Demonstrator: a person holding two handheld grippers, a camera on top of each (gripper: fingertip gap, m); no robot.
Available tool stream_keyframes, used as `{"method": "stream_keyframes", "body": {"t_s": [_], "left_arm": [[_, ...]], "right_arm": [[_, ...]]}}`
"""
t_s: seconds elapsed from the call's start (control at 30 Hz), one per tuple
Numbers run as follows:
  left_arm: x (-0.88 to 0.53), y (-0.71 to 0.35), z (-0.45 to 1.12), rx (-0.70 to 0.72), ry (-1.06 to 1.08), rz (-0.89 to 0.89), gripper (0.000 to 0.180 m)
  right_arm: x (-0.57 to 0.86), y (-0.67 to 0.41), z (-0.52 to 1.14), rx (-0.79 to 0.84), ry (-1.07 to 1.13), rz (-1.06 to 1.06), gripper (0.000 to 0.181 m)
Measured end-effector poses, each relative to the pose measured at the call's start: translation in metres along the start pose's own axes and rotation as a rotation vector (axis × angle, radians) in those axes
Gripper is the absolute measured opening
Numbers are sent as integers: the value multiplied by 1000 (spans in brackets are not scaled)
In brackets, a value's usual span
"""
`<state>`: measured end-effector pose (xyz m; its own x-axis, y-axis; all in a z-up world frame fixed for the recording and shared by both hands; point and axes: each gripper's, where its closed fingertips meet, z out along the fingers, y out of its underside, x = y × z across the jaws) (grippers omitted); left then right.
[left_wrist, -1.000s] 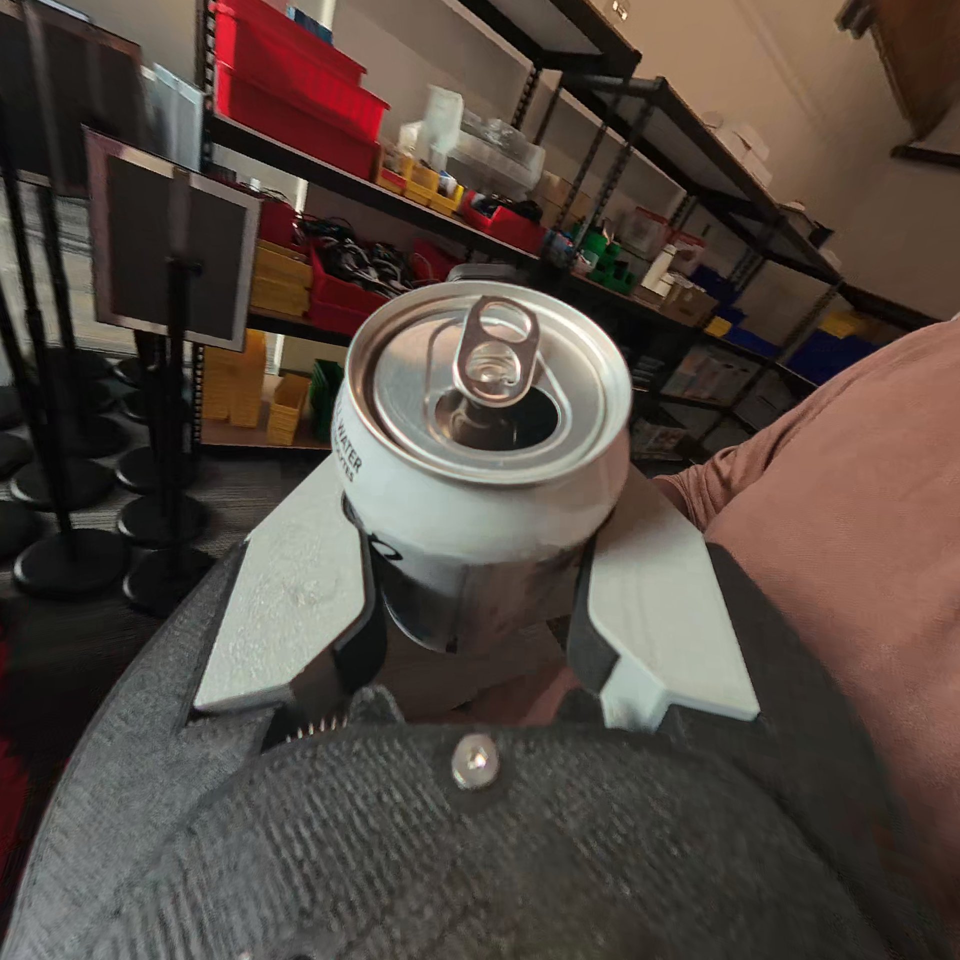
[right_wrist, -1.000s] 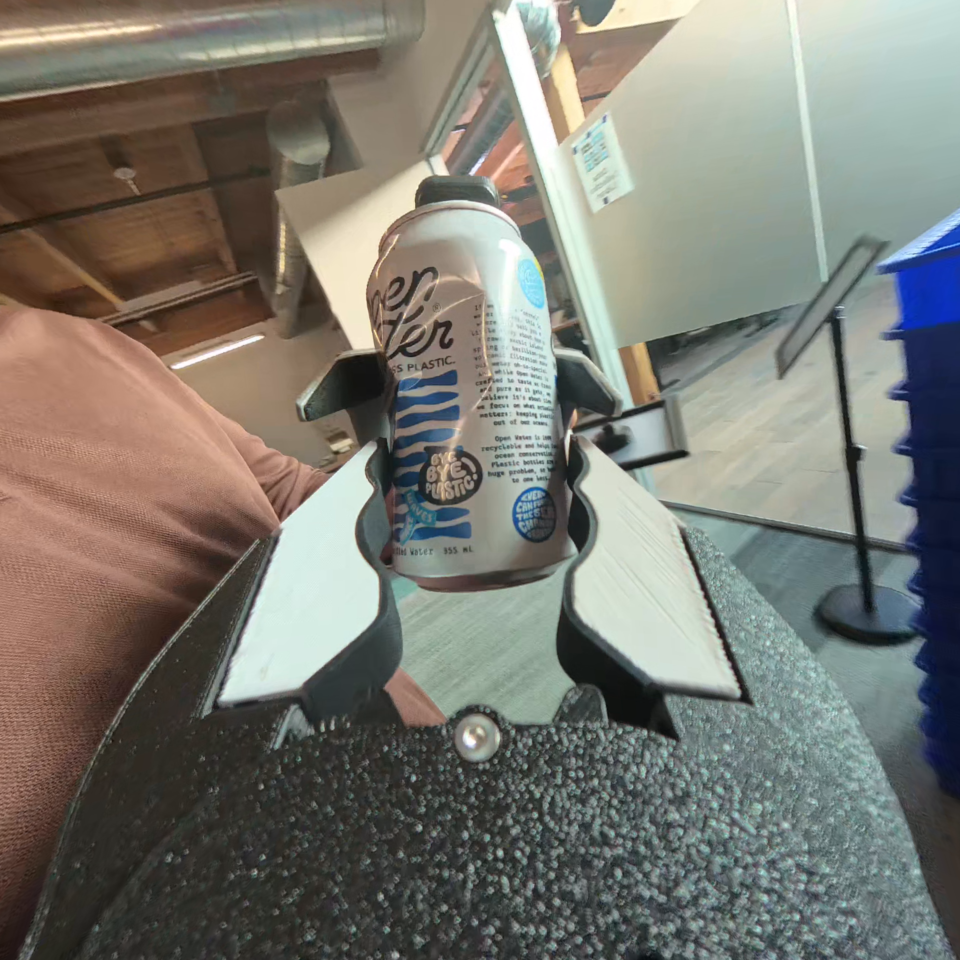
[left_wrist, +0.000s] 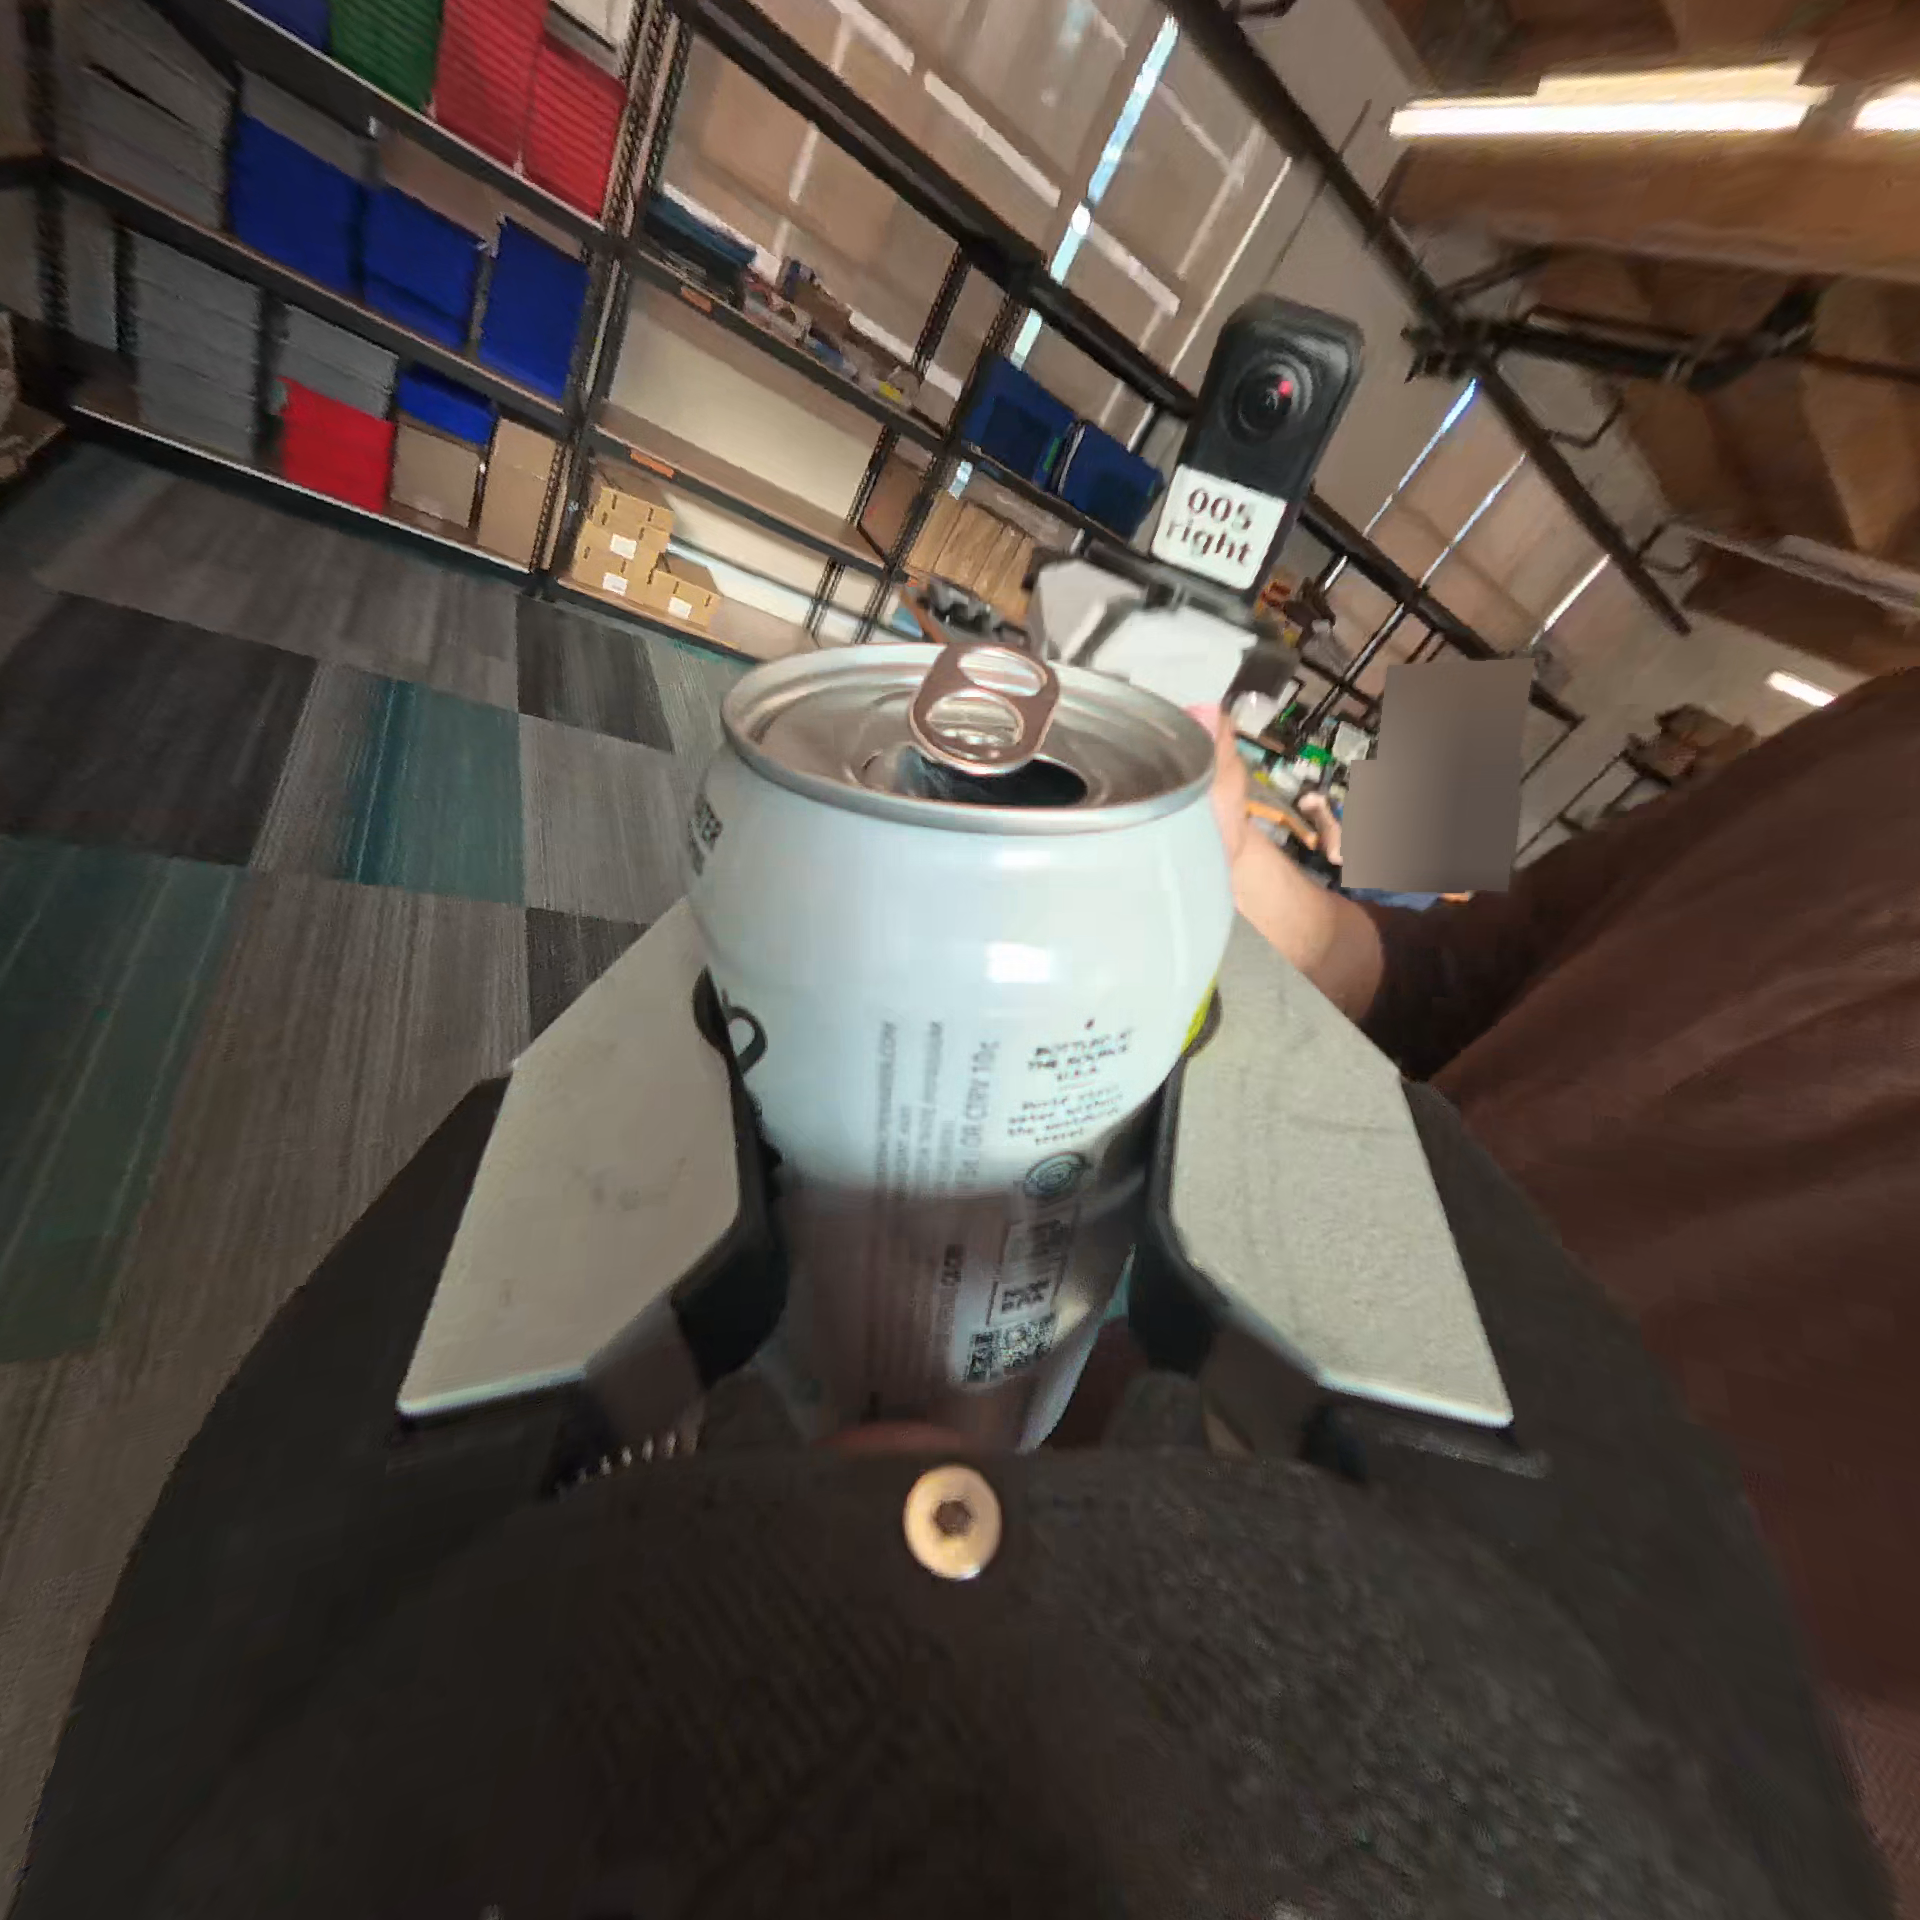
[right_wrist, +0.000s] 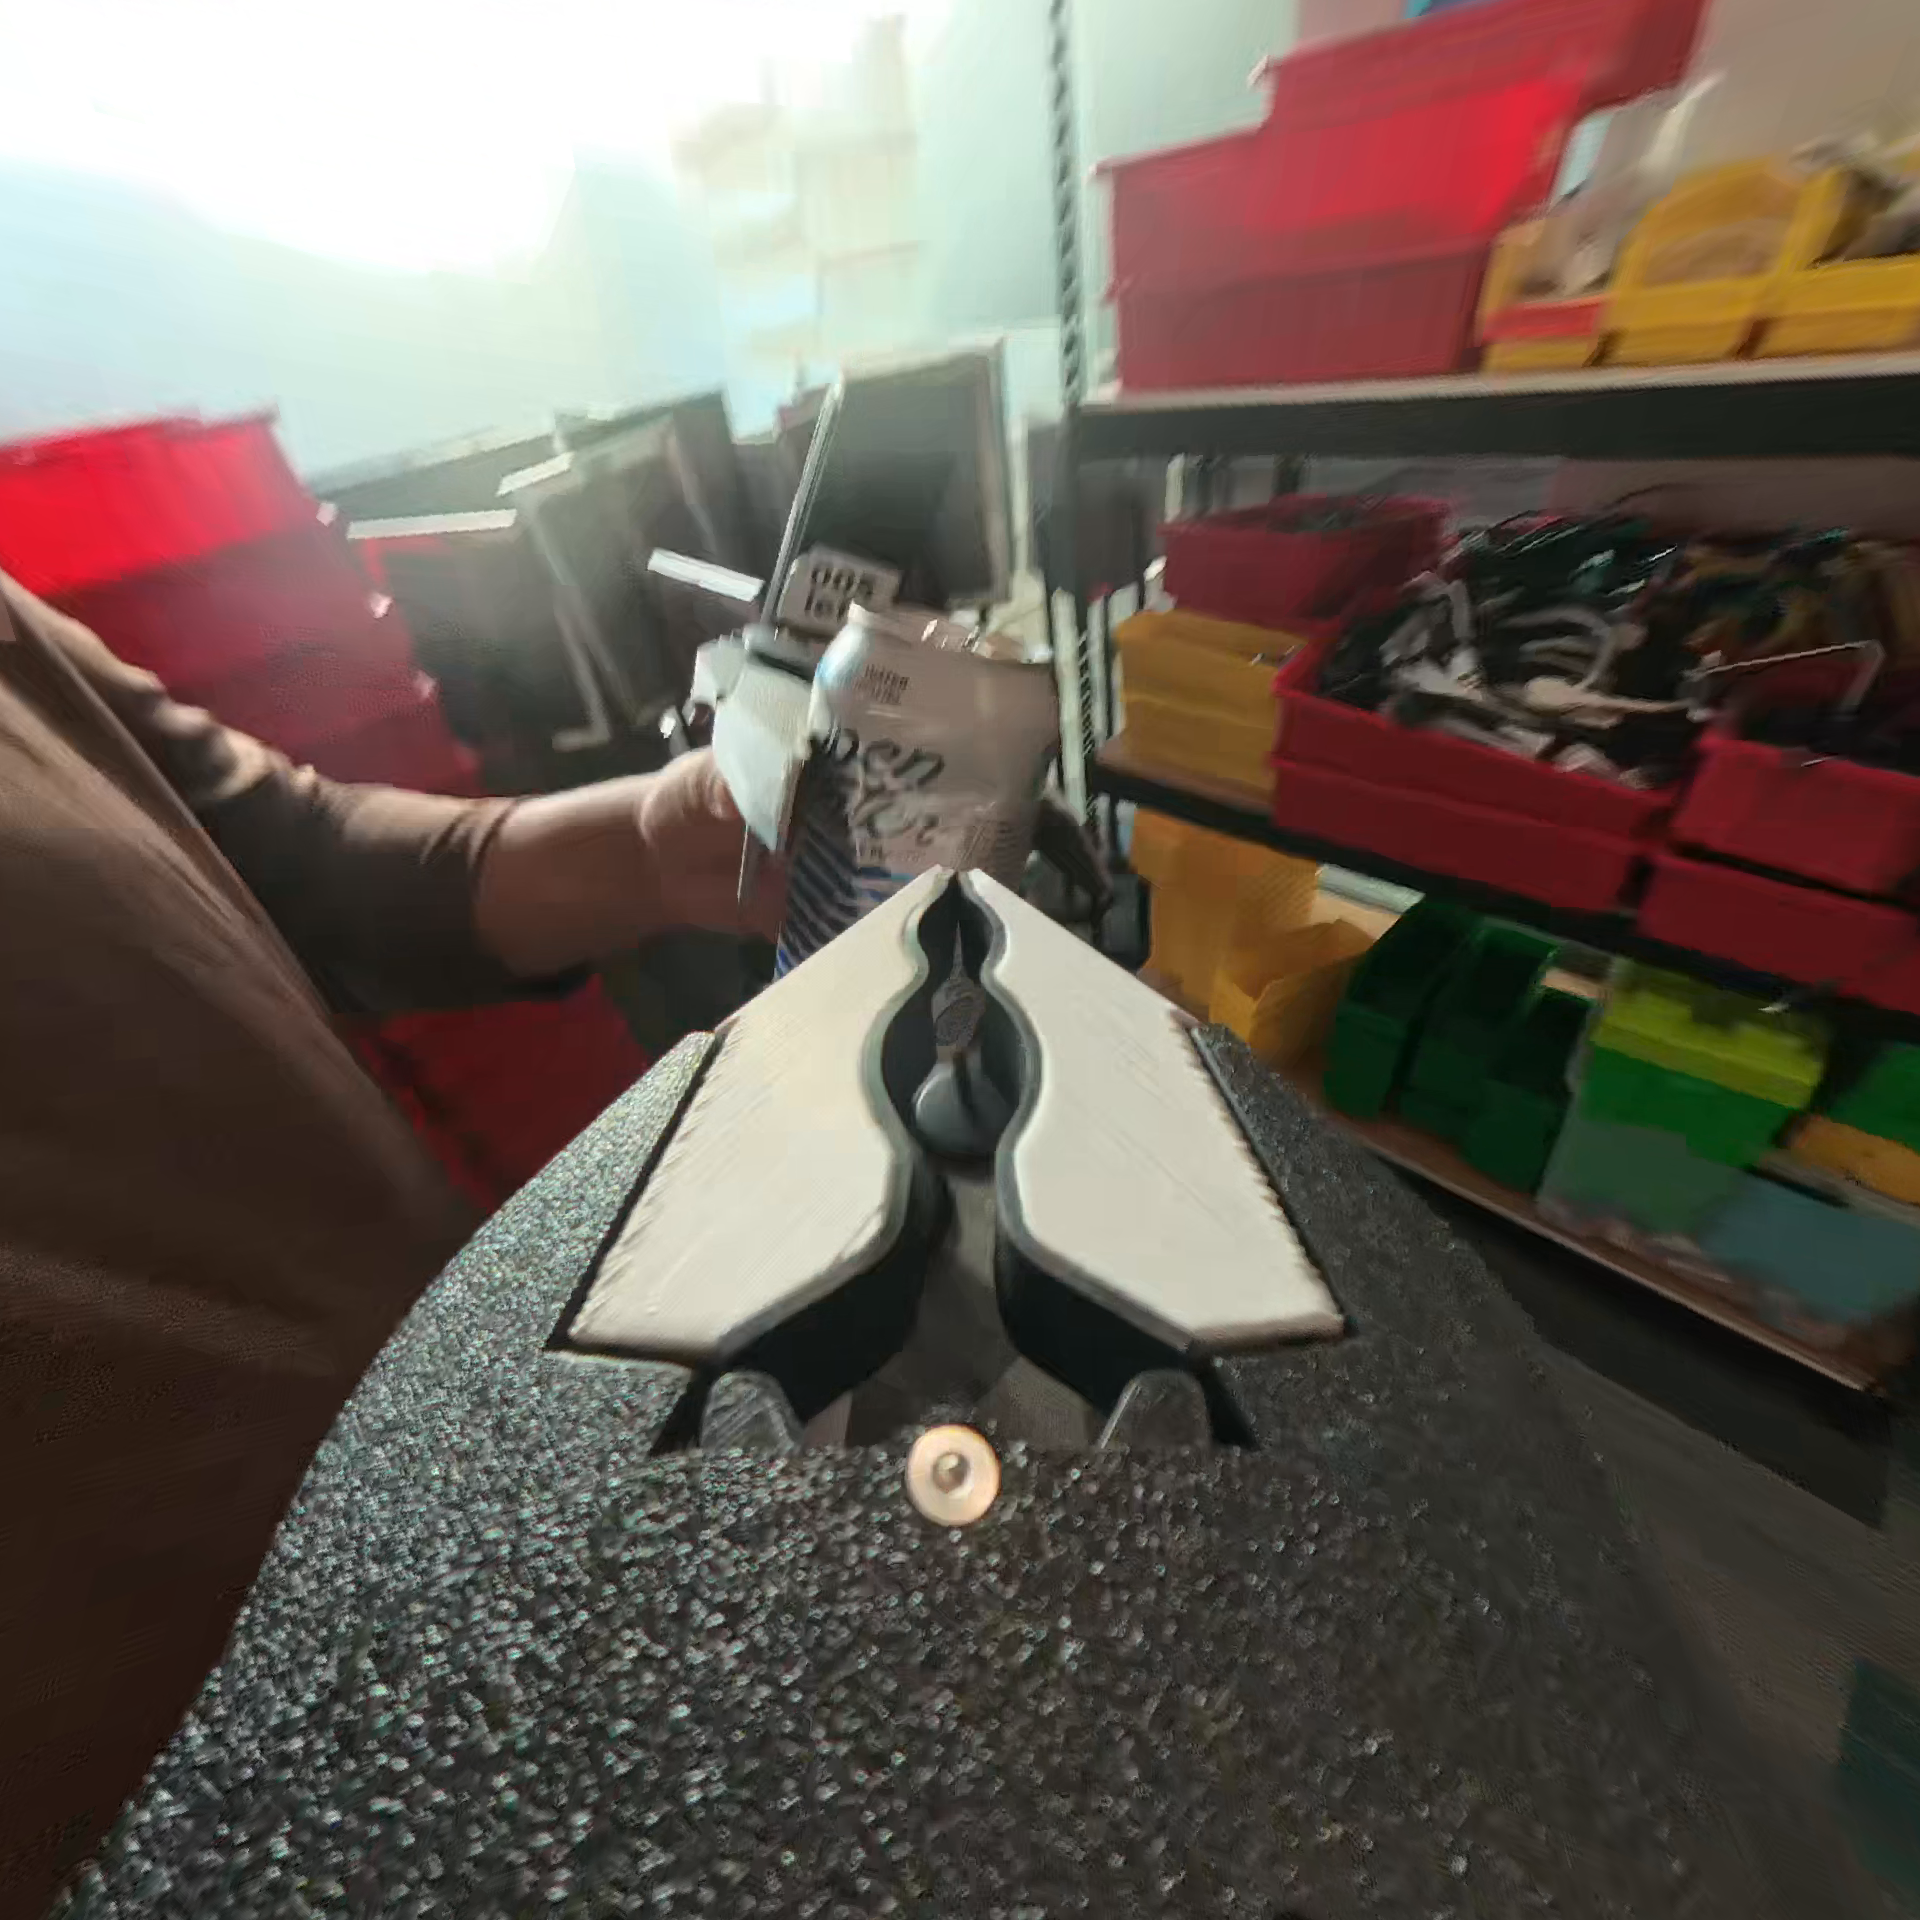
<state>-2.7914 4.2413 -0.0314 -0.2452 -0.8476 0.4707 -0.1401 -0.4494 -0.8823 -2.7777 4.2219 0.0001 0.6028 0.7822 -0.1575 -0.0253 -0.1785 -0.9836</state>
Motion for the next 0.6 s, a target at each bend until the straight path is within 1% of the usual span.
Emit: {"method": "stream_keyframes", "body": {"t_s": [0.03, 0.07, 0.13, 0.17, 0.2, 0.23, 0.27, 0.3, 0.33, 0.37, 0.43, 0.5, 0.53, 0.6], "left_arm": [[-16, -2, 10, -43, 15, 15, 85], [-25, -7, 24, -61, 67, 4, 85], [-46, -12, 57, -127, 140, 2, 87], [-73, -23, 65, -111, 108, 37, 85], [-94, -33, 73, -101, 126, 16, 85], [-113, -39, 85, -104, 150, -14, 85], [-136, -38, 100, -131, 149, -5, 85], [-163, -29, 118, -190, 125, 29, 86], [-190, -16, 138, -261, 107, 53, 84], [-212, -3, 159, -321, 106, 59, 87], [-248, 15, 203, -402, 131, 77, 84], [-282, 26, 251, -480, 137, 118, 89], [-295, 27, 276, -506, 146, 136, 84], [-315, 19, 328, -547, 181, 162, 86]], "right_arm": [[24, -9, -9, 59, 47, 37, 0], [42, -5, -6, 65, 52, 85, 0], [56, 28, 24, -18, -35, 184, 0], [75, 37, 28, -6, 0, 188, 0], [103, 37, 15, 32, 64, 188, 0], [131, 41, -3, 32, 115, 215, 0], [159, 43, -26, 64, 166, 234, 0], [186, 48, -51, 86, 225, 246, 0], [213, 60, -75, 71, 283, 255, 0], [237, 76, -96, 40, 329, 268, 6], [283, 101, -128, 23, 372, 321, 37], [328, 113, -149, 38, 343, 371, 66], [353, 115, -157, 32, 325, 386, 77], [405, 115, -170, 2, 278, 416, 93]]}}
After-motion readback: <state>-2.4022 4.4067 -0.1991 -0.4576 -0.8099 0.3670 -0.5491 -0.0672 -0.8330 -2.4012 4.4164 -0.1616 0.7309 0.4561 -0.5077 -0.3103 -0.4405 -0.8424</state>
